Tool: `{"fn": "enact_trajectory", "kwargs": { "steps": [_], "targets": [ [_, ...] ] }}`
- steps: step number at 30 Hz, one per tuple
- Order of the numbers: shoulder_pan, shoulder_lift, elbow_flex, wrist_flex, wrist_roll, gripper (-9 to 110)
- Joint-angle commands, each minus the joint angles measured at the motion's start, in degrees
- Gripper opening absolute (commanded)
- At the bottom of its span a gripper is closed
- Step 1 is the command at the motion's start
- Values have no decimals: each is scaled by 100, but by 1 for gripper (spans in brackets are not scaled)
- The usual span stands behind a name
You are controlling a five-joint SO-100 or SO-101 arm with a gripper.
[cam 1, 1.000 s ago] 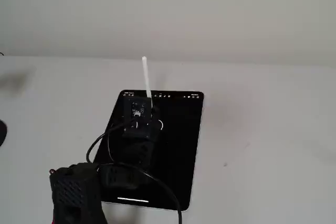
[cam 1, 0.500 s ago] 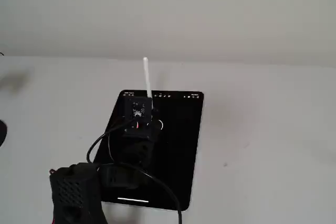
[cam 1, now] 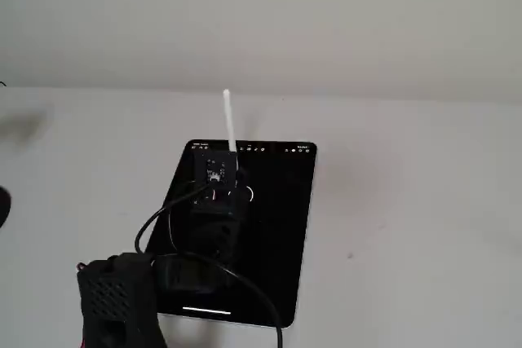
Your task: Draw 2 dots in a circle representing the eyes of a stickman
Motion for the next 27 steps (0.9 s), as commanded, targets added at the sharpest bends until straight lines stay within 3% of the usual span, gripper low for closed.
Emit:
{"fn": "enact_trajectory", "kwargs": {
  "steps": [1,21,27],
  "targets": [
    [-9,105,-316,9,53,0],
    [-88,-35,-255,-18,26,0],
    [35,1063,26,694,589,0]
  ]
}}
